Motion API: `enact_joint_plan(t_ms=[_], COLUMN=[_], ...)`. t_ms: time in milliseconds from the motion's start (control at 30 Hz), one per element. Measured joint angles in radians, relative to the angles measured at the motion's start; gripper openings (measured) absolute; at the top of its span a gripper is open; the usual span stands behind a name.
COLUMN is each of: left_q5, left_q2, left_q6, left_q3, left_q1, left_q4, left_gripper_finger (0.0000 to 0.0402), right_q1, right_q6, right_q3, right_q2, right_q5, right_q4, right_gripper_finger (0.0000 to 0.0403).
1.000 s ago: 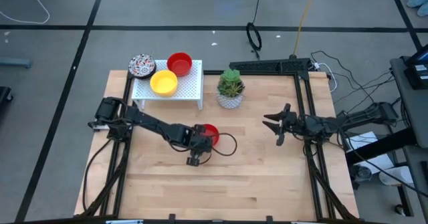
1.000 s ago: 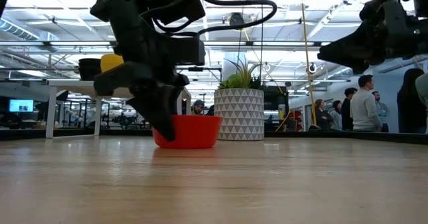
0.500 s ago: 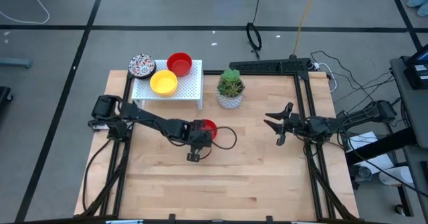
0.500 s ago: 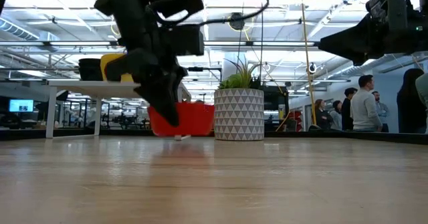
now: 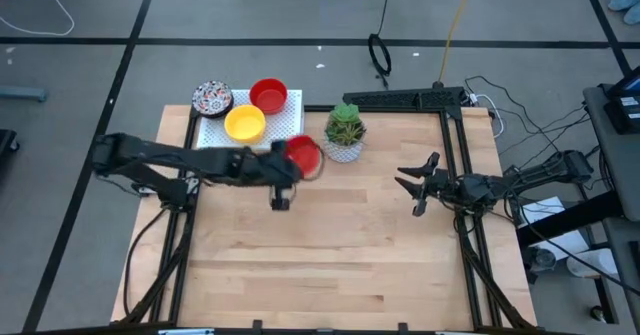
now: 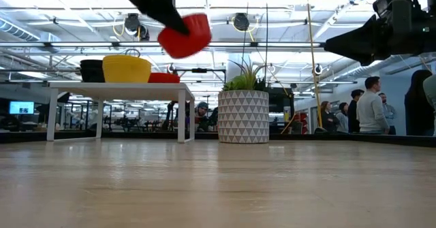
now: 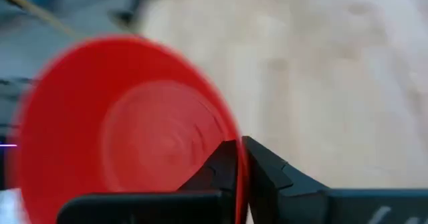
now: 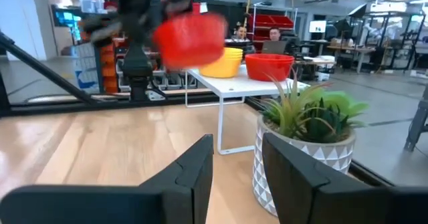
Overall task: Pick & Place Mini bowls
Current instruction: Stack the red bowl on top of the red bowl on the shelf
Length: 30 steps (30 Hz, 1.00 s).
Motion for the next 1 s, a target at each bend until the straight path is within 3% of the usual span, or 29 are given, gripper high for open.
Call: enact_joint_plan(t_ms=[133, 300, 633, 833, 1000], left_q5=[-0.116, -0.128, 0.043, 0.115, 0.134], left_q2=[-0.096, -0.144, -0.11, -0.074, -0.044], left_q6=[0.087, 0.132, 0.114, 0.08, 0.074], left_q3=[0.001, 0.001, 0.001, 0.001, 0.001], left_q1=[0.064, 0.21, 0.515, 0.616, 0.668], left_q4=[0.038, 0.099, 0.122, 0.122, 0.099], left_gripper_finger=[0.0028, 0.0009, 0.0023, 0.0006, 0.0025], right_q1=[0.0, 0.0, 0.0, 0.0, 0.0], right_q6=[-0.01, -0.007, -0.006, -0.006, -0.006], right_q3=[0.0, 0.0, -0.001, -0.001, -0.001], right_q2=[0.0, 0.0, 0.0, 0.0, 0.0], right_q5=[-0.005, -0.005, -0.005, -0.006, -0.006], right_q4=[-0.001, -0.002, -0.002, -0.002, -0.002], right_gripper_finger=[0.0116, 0.0116, 0.0116, 0.0116, 0.0116])
